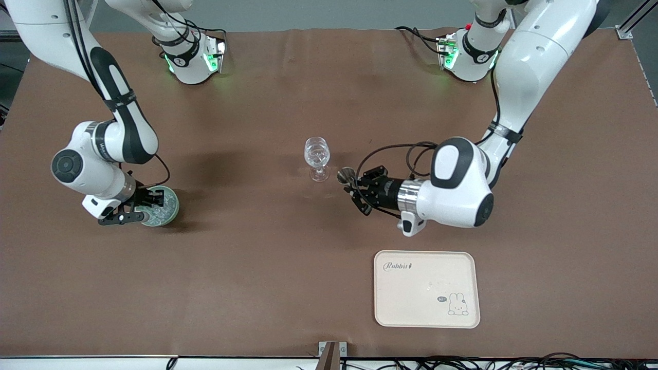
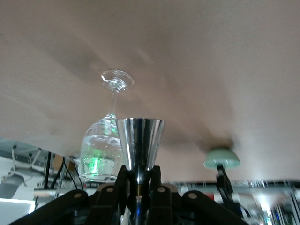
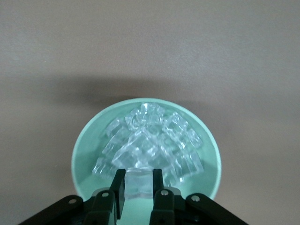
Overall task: Pour wine and add ice with both arms
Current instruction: 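Bring the jigger over the glass rim while the right gripper lifts the ice away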
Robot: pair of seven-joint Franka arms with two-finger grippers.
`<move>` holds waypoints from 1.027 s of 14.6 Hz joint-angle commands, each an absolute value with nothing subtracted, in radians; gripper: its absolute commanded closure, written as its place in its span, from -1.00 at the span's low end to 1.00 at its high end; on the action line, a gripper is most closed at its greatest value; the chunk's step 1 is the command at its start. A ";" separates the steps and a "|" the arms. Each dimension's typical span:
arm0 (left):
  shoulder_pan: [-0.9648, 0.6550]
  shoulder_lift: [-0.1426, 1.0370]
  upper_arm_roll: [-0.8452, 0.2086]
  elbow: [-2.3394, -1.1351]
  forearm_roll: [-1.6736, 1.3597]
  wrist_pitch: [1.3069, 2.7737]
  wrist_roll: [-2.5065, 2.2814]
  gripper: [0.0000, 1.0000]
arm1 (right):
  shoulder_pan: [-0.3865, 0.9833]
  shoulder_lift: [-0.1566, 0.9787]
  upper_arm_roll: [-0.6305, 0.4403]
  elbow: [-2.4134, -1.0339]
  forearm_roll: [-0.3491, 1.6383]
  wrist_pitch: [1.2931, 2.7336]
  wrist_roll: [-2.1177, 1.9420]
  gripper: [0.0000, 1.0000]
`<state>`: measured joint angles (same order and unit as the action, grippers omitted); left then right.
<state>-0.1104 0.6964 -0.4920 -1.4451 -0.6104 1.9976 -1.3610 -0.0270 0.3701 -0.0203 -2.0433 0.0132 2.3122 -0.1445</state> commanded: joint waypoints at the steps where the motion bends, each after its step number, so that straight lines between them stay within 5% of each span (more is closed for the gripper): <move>1: -0.136 0.646 -0.486 -1.456 -0.516 2.000 -1.494 0.99 | -0.035 0.332 -0.014 -1.907 0.021 2.130 -0.046 0.99; 11: -0.273 0.629 -0.472 -1.437 -0.310 2.000 -1.741 0.99 | -0.057 0.227 -0.066 -1.375 0.006 1.594 0.063 0.99; 15: -0.305 0.626 -0.479 -1.430 -0.166 2.000 -1.873 0.99 | -0.064 0.138 -0.067 -1.295 0.006 1.435 0.052 0.99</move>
